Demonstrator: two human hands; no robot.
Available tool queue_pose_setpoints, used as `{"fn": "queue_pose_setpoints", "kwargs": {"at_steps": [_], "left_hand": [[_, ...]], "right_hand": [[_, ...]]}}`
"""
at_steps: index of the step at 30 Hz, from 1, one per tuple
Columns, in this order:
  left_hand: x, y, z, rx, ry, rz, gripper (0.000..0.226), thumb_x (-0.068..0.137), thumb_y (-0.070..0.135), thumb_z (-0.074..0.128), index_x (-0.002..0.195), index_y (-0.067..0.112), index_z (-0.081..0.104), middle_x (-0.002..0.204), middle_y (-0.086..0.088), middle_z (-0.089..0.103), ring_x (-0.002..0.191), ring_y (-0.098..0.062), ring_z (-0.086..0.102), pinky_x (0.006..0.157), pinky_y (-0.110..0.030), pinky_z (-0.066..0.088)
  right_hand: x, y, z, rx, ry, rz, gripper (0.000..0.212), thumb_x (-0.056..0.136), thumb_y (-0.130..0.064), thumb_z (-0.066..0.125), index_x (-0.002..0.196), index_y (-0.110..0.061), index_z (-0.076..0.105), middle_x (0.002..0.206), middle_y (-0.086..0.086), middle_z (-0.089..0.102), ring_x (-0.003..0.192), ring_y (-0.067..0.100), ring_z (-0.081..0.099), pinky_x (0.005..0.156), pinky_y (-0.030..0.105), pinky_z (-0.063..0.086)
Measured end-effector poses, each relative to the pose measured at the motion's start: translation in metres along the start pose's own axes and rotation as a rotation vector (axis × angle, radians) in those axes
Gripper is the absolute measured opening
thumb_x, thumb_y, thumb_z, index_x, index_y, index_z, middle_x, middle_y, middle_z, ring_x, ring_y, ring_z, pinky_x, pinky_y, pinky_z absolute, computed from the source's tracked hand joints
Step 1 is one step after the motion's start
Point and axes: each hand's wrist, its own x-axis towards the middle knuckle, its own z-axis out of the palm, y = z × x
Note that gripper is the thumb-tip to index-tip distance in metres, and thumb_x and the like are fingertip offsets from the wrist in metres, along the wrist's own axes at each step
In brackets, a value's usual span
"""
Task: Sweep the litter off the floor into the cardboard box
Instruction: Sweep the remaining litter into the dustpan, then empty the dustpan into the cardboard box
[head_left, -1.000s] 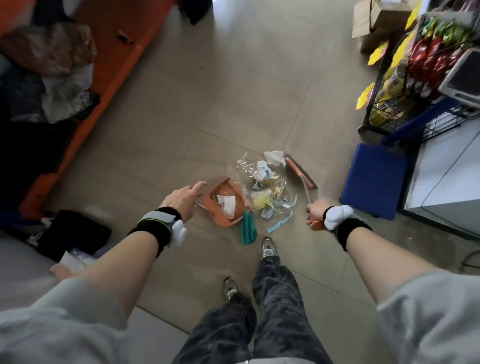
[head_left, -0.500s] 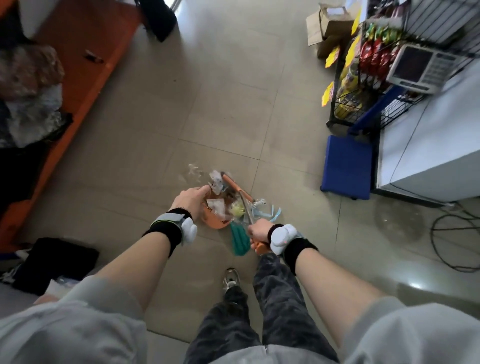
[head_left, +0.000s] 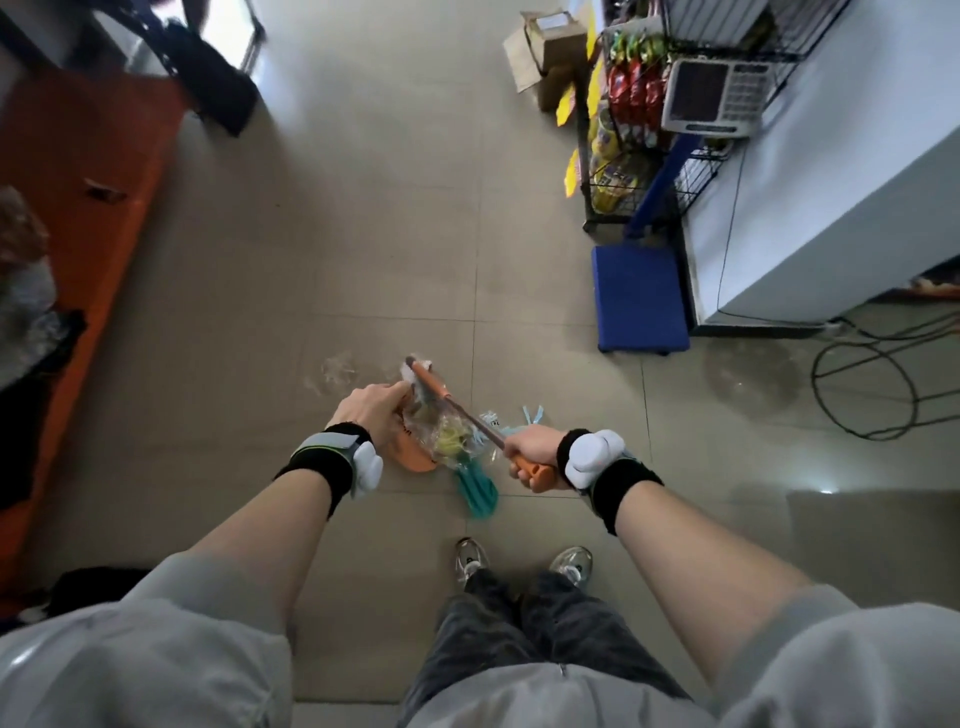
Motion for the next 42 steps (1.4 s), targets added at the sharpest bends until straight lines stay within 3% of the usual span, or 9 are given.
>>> {"fn": "queue_pose_setpoints", "kwargs": {"at_steps": [6, 11, 19, 26, 29, 33, 37, 40, 42], "left_hand": [[0.030, 0.048, -0.033, 0.005, 0.031, 0.060, 0.018, 0.086, 0.014, 0.042, 0.100, 0.021, 0.051, 0.100, -0.007, 0.066, 0.084, -0.036, 0.059, 0.073, -0.042, 0.052], [0.061, 0.119, -0.054, 0.078, 0.035, 0.196, 0.014, 0.088, 0.016, 0.045, 0.096, 0.024, 0.053, 0.090, -0.006, 0.066, 0.076, -0.032, 0.059, 0.064, -0.035, 0.049], [0.115, 0.287, -0.067, 0.224, -0.025, 0.572, 0.023, 0.076, 0.008, 0.055, 0.092, 0.025, 0.052, 0.095, -0.001, 0.065, 0.080, -0.028, 0.057, 0.064, -0.028, 0.037], [0.118, 0.453, -0.044, 0.267, -0.006, 0.838, 0.022, 0.078, 0.008, 0.052, 0.086, 0.028, 0.048, 0.086, -0.001, 0.064, 0.079, -0.032, 0.059, 0.066, -0.034, 0.046], [0.109, 0.509, -0.036, 0.279, -0.008, 0.910, 0.022, 0.074, 0.011, 0.051, 0.083, 0.030, 0.044, 0.082, 0.002, 0.062, 0.075, -0.032, 0.057, 0.061, -0.032, 0.043], [0.092, 0.587, -0.021, 0.304, 0.006, 1.084, 0.019, 0.076, 0.007, 0.054, 0.088, 0.022, 0.055, 0.081, 0.002, 0.060, 0.071, -0.026, 0.049, 0.060, -0.028, 0.033], [0.082, 0.664, 0.000, 0.396, -0.105, 1.276, 0.023, 0.073, 0.010, 0.049, 0.083, 0.030, 0.044, 0.082, 0.001, 0.063, 0.076, -0.031, 0.059, 0.064, -0.035, 0.047], [0.062, 0.710, 0.011, 0.431, -0.071, 1.412, 0.026, 0.075, 0.010, 0.052, 0.080, 0.033, 0.042, 0.082, -0.002, 0.061, 0.074, -0.031, 0.057, 0.060, -0.033, 0.039], [0.033, 0.745, 0.019, 0.452, -0.062, 1.540, 0.023, 0.078, 0.010, 0.054, 0.083, 0.031, 0.045, 0.082, 0.000, 0.059, 0.073, -0.028, 0.054, 0.061, -0.032, 0.036]], "right_hand": [[-0.023, 0.014, -0.047, 0.055, 0.024, -0.038, 0.017, 0.091, -0.010, 0.042, 0.075, -0.012, 0.046, 0.061, 0.004, 0.046, 0.030, 0.008, 0.041, 0.031, 0.012, 0.032], [-0.047, 0.046, -0.101, 0.191, 0.067, -0.064, 0.018, 0.092, -0.012, 0.040, 0.075, -0.014, 0.043, 0.061, 0.003, 0.045, 0.028, 0.006, 0.040, 0.031, 0.011, 0.032], [-0.104, 0.138, -0.195, 0.498, 0.244, -0.108, 0.030, 0.093, -0.011, 0.038, 0.063, -0.010, 0.041, 0.054, 0.006, 0.046, 0.024, 0.009, 0.041, 0.032, 0.009, 0.032], [-0.174, 0.226, -0.253, 0.769, 0.440, -0.143, 0.028, 0.091, -0.003, 0.040, 0.063, -0.008, 0.041, 0.060, 0.011, 0.045, 0.024, 0.011, 0.039, 0.032, 0.010, 0.033], [-0.196, 0.257, -0.263, 0.874, 0.471, -0.130, 0.028, 0.092, -0.005, 0.040, 0.065, -0.010, 0.042, 0.061, 0.009, 0.045, 0.023, 0.010, 0.039, 0.031, 0.010, 0.033], [-0.223, 0.298, -0.264, 1.040, 0.534, -0.096, 0.027, 0.094, -0.007, 0.041, 0.067, -0.011, 0.041, 0.062, 0.007, 0.043, 0.022, 0.009, 0.036, 0.029, 0.009, 0.029], [-0.246, 0.332, -0.255, 1.222, 0.614, -0.086, 0.033, 0.097, -0.011, 0.035, 0.064, -0.012, 0.035, 0.058, 0.003, 0.040, 0.019, 0.006, 0.034, 0.025, 0.009, 0.025], [-0.260, 0.352, -0.246, 1.335, 0.671, -0.054, 0.037, 0.099, -0.015, 0.034, 0.062, -0.015, 0.033, 0.048, 0.000, 0.041, 0.018, 0.005, 0.034, 0.025, 0.008, 0.024], [-0.272, 0.371, -0.235, 1.415, 0.722, -0.035, 0.035, 0.097, -0.014, 0.034, 0.062, -0.015, 0.033, 0.059, 0.001, 0.039, 0.019, 0.005, 0.034, 0.027, 0.007, 0.025]]}}
